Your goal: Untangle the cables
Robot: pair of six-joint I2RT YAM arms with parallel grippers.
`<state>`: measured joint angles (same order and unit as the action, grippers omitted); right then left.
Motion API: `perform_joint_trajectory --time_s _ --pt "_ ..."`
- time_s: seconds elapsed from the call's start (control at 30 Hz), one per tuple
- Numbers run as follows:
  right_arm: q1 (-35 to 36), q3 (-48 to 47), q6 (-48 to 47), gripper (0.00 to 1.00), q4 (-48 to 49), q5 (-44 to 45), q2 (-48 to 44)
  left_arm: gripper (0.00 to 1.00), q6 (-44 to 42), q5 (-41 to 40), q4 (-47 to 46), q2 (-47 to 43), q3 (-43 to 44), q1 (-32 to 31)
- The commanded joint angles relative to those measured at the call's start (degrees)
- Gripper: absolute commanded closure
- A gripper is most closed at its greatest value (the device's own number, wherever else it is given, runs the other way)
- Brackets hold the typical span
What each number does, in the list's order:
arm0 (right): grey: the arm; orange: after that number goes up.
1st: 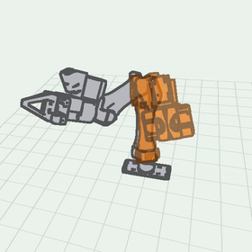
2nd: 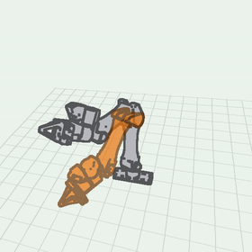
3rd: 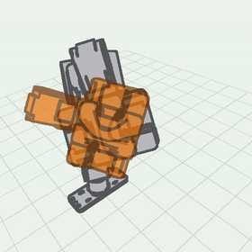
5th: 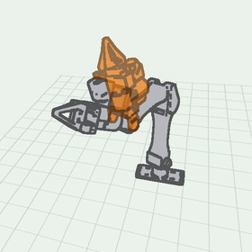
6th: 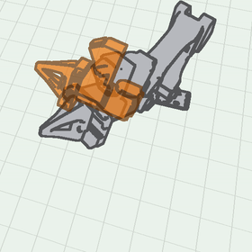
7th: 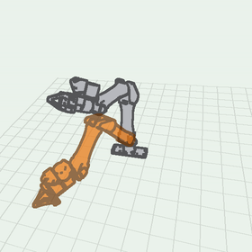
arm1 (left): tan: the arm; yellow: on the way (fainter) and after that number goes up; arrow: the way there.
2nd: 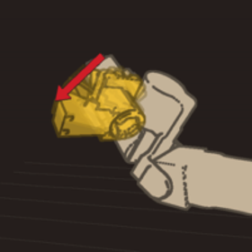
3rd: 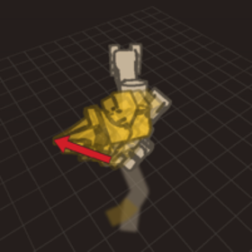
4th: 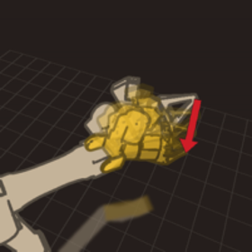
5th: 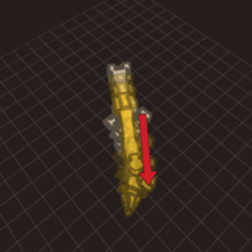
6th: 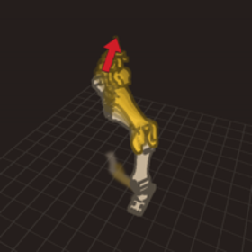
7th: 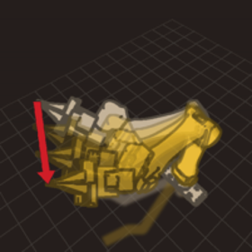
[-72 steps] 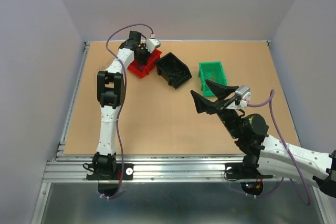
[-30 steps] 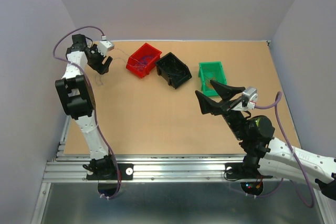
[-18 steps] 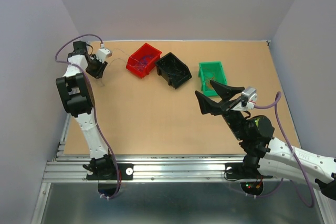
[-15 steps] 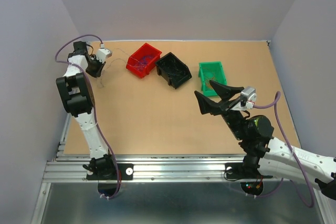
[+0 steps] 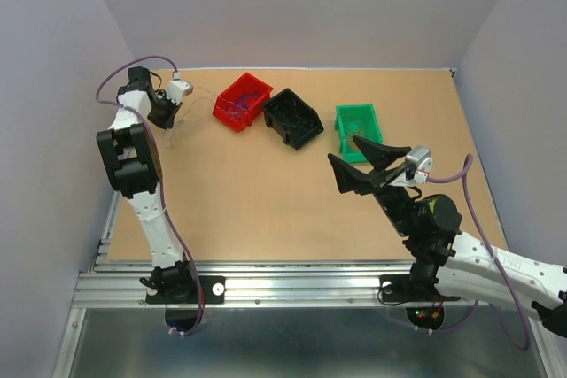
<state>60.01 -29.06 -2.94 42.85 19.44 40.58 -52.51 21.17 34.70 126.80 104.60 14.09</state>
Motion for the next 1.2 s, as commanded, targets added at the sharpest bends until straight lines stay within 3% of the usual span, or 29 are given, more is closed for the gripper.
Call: perform_joint_trajectory --time_s 0.0,0.47,0.77,1.07,1.17 --pt "0.1 1.0 0.5 0.22 1.2 -0.9 -0.1 1.00 2.6 0.5 1.4 -8.6 2.4 -3.7" --pt "0.1 1.3 0.5 0.22 1.2 -0.7 -0.5 1.00 11.0 -4.8 4.4 -8.1 14.7 -16.3" --pt "0.1 1.5 0.6 0.22 1.1 -0.9 -0.9 1.00 17.3 -2.3 3.4 0.7 24.5 -21.0" --pt "0.1 1.5 0.7 0.22 0.8 -0.9 -1.1 1.00 19.9 2.9 -6.7 11.1 23.2 -22.2" --pt "0.1 1.4 0.6 0.22 0.7 -0.6 -1.0 1.00 19.0 0.7 -7.9 13.4 22.2 -23.3"
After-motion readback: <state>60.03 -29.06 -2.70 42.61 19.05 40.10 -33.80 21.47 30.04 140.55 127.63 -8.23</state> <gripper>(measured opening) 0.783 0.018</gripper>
